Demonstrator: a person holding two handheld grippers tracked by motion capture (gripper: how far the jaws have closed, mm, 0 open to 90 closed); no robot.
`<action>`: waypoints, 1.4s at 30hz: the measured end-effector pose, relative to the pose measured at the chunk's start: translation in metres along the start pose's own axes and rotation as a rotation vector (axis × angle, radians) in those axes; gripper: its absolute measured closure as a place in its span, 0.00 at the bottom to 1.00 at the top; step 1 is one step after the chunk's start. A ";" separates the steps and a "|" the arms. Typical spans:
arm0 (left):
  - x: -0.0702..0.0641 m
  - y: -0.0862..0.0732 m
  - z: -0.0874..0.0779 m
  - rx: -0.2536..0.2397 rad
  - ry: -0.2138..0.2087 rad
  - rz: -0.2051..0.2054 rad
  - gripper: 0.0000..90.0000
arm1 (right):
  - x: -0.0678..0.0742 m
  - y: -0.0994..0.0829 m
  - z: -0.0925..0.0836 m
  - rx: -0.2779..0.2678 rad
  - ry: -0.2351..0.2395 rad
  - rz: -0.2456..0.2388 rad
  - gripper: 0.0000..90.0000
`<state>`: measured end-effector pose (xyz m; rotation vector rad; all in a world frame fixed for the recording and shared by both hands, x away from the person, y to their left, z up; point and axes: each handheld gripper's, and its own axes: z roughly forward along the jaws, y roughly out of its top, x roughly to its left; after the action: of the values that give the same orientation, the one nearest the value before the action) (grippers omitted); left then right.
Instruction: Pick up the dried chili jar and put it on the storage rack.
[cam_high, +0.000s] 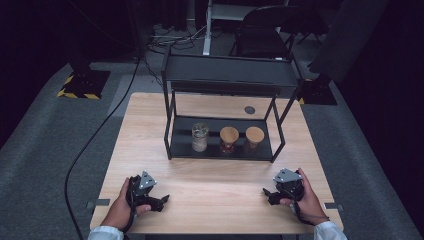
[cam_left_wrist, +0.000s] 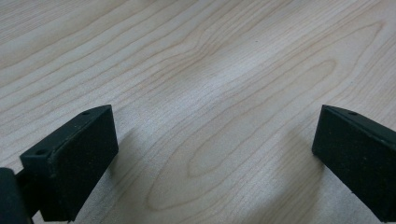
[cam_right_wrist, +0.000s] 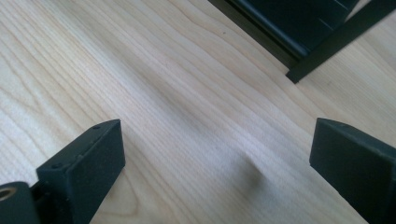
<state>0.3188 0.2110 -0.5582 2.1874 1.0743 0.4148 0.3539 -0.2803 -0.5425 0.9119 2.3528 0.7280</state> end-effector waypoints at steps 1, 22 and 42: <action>0.000 0.000 0.000 0.001 0.000 0.001 0.00 | -0.001 -0.002 -0.001 -0.006 0.003 0.014 0.03; 0.000 0.000 0.000 0.000 0.000 0.000 0.00 | -0.017 -0.038 -0.008 -0.059 0.146 0.214 0.00; 0.000 0.000 0.000 0.000 0.001 0.000 0.00 | -0.018 -0.038 -0.007 -0.060 0.154 0.209 0.00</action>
<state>0.3185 0.2110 -0.5582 2.1874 1.0753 0.4159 0.3438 -0.3192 -0.5569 1.1232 2.3750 0.9783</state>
